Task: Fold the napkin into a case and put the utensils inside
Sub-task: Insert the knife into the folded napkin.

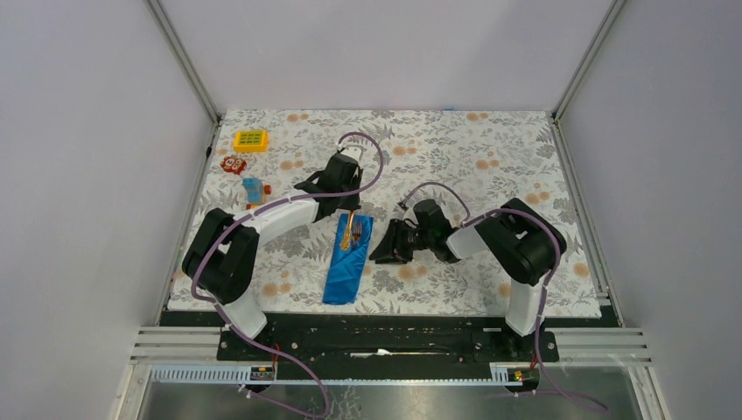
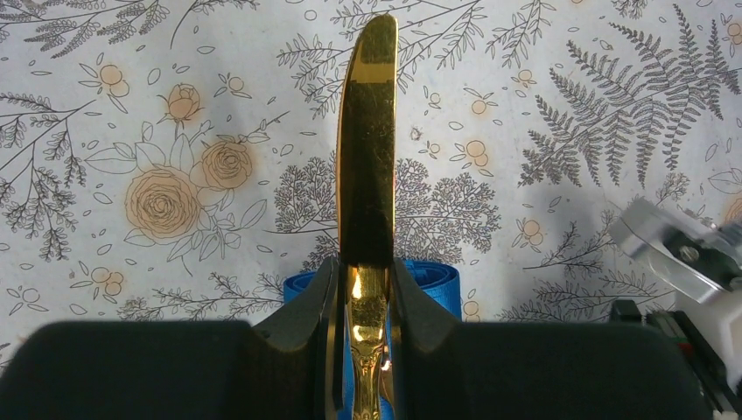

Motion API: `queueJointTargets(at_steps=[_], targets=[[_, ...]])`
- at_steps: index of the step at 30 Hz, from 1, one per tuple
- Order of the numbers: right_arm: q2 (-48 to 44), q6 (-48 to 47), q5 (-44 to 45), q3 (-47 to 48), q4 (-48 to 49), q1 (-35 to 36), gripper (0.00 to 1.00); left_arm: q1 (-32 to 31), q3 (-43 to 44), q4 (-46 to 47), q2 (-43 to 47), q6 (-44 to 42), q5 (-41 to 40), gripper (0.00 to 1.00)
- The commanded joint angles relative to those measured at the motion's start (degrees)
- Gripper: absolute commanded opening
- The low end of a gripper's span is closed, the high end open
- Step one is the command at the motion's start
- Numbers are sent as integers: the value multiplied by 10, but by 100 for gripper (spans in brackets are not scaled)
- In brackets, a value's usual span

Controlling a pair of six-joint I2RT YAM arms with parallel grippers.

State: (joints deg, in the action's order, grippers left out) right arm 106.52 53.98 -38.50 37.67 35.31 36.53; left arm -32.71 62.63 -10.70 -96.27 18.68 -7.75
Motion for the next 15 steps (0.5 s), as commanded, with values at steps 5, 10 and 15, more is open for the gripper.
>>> queueJointTargets(at_steps=[5, 10, 15], targets=[[71, 31, 37, 67, 111, 2, 42, 5, -4, 40, 0, -13, 10, 0], [88, 31, 54, 81, 107, 1, 39, 8, -17, 44, 0, -15, 18, 0], [92, 29, 61, 82, 107, 2, 27, 9, -25, 42, 1, -10, 26, 0]])
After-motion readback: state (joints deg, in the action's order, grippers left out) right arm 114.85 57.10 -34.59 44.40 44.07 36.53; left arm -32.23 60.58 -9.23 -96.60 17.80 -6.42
